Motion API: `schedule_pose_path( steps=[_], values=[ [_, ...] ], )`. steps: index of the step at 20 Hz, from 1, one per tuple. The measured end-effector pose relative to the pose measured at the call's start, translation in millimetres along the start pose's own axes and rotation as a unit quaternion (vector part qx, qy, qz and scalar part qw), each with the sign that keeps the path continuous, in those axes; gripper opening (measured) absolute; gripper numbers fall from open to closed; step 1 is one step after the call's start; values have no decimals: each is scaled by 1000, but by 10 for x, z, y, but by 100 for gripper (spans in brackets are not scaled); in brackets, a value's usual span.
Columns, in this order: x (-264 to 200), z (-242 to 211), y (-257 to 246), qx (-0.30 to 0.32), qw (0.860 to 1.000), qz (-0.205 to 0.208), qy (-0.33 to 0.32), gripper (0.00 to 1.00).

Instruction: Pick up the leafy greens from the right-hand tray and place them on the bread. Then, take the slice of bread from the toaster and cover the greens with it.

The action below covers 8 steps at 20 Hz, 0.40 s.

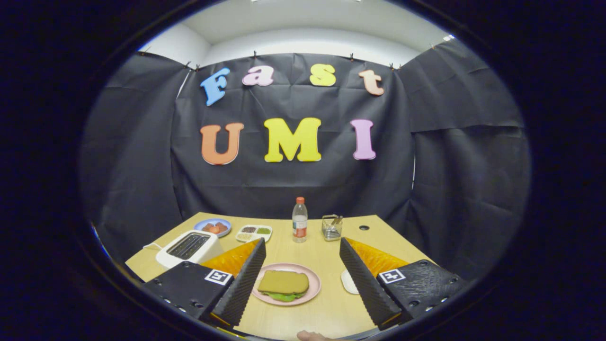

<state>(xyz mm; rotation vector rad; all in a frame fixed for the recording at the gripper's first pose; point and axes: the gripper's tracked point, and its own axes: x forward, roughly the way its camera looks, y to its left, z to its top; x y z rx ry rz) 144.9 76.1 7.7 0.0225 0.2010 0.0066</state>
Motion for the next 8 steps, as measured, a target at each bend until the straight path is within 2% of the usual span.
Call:
schedule_pose_path(
  steps=[3,5,8],
  values=[
    [-304,204,35,2,999,16,-44,96],
    [-394,248,78,-2,998,34,-50,96],
    [-487,308,31,-2,998,35,-53,96]
  ],
)
